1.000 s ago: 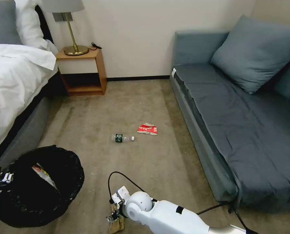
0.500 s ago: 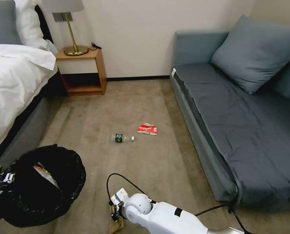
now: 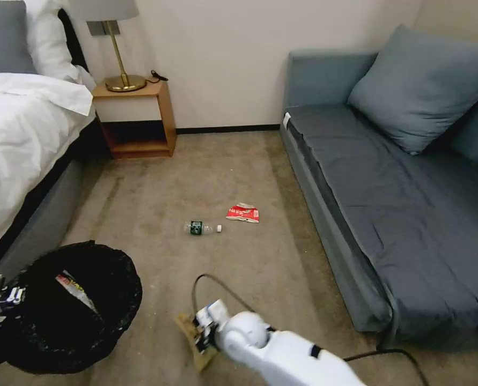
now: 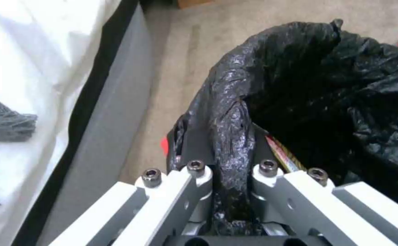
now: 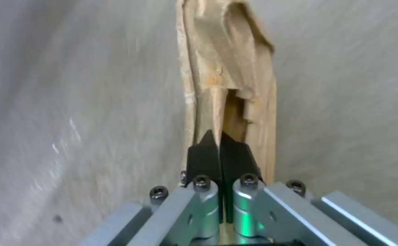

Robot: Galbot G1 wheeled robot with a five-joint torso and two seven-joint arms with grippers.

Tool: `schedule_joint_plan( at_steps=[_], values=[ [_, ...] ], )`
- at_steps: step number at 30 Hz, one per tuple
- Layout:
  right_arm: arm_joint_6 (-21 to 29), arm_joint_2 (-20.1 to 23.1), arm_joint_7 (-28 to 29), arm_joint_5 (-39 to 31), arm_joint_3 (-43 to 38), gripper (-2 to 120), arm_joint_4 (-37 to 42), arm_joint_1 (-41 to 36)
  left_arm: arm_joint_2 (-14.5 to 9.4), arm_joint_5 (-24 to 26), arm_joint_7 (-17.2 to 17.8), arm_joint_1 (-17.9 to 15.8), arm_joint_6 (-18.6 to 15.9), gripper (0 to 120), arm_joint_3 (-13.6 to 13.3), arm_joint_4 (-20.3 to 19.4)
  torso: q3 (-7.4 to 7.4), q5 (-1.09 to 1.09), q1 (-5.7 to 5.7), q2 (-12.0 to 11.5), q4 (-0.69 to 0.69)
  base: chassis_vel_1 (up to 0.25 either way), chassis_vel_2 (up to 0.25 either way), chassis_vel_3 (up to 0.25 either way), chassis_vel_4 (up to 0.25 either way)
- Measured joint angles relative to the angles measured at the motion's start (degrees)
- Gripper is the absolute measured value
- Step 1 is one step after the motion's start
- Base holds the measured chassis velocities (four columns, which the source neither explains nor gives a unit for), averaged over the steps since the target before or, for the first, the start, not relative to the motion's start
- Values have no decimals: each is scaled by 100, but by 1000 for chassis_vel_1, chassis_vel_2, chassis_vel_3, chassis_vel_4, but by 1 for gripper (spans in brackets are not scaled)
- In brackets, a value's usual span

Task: Pick up the trash bin, then pick up the garbage on the floor and place it into the trash bin.

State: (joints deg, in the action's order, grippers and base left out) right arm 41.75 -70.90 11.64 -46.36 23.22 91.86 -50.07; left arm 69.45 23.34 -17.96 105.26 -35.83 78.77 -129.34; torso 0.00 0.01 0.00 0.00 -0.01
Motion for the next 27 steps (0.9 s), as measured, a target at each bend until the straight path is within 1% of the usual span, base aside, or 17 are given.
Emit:
schedule_joint_plan(
  at_steps=[2, 4, 6, 7, 9, 12, 13, 16, 17, 21, 22, 26, 27],
  values=[
    [-136, 326, 5, -315, -441, 0, 736, -160, 21, 14, 6, -25, -9, 5, -16, 27, 0, 0, 0, 0, -1, 0, 0, 0, 0],
    [-169, 366, 3, -348, -499, 0, 850, -185, 24, 14, 12, -26, -10, 5, -30, 29, 0, 0, 0, 0, 0, 0, 0, 0, 0],
    [-388, 545, -43, -551, -783, 0, 1477, -304, 37, 15, 61, -25, -11, 5, -106, 32, 0, 0, 0, 0, 0, 0, 0, 0, 0],
    [-610, 621, -77, -672, -925, 0, 1838, -353, 51, 15, 85, -26, -13, 5, -156, 31, 0, 0, 0, 0, 1, 0, 0, 0, 0],
    [-703, 647, -98, -700, -966, 0, 1949, -365, 55, 15, 94, -29, -14, 5, -173, 31, 0, 0, 0, 0, 1, 0, 0, 0, 0],
    [-1288, 711, -320, -747, -971, 0, 2388, -235, 68, 15, 117, -37, -25, 5, -254, 31, 0, 0, 0, 0, 0, 0, 0, 0, 0],
    [-1288, 711, -320, -747, -971, 0, 2388, -235, 68, 15, 117, -37, -25, 5, -254, 31, 0, 0, 0, 0, 0, 0, 0, 0, 0],
    [-1669, 478, -421, -850, -632, 0, 2394, 282, 78, 13, 123, -46, -31, 5, -290, 37, 0, -1, 0, 0, 0, 0, 0, 0, 0],
    [-1669, 478, -421, -850, -632, 0, 2394, 282, 78, 13, 123, -46, -31, 5, -290, 37, 0, -1, 0, 0, 0, 0, 0, 0, 0],
    [-2090, -89, -382, -921, 201, 0, 2098, 1198, 143, 10, 133, -84, -39, 5, -328, 39, 0, -2, 0, 0, 4, 0, 0, 0, 0],
    [-2090, -89, -382, -921, 201, 0, 2098, 1198, 143, 10, 133, -84, -39, 5, -328, 39, 0, -2, 0, 0, 4, 0, 0, 0, 0],
    [-2334, -677, -252, -865, 1077, 0, 1523, 1711, 210, -2, 218, -99, -53, 5, -425, -27, 0, -3, 0, 0, 2, 0, 0, 0, 0],
    [-2334, -677, -252, -865, 1077, 0, 1523, 1711, 210, -2, 218, -99, -53, 5, -425, -27, 0, -3, 0, 0, 2, 0, 0, 0, 0]
  ],
)
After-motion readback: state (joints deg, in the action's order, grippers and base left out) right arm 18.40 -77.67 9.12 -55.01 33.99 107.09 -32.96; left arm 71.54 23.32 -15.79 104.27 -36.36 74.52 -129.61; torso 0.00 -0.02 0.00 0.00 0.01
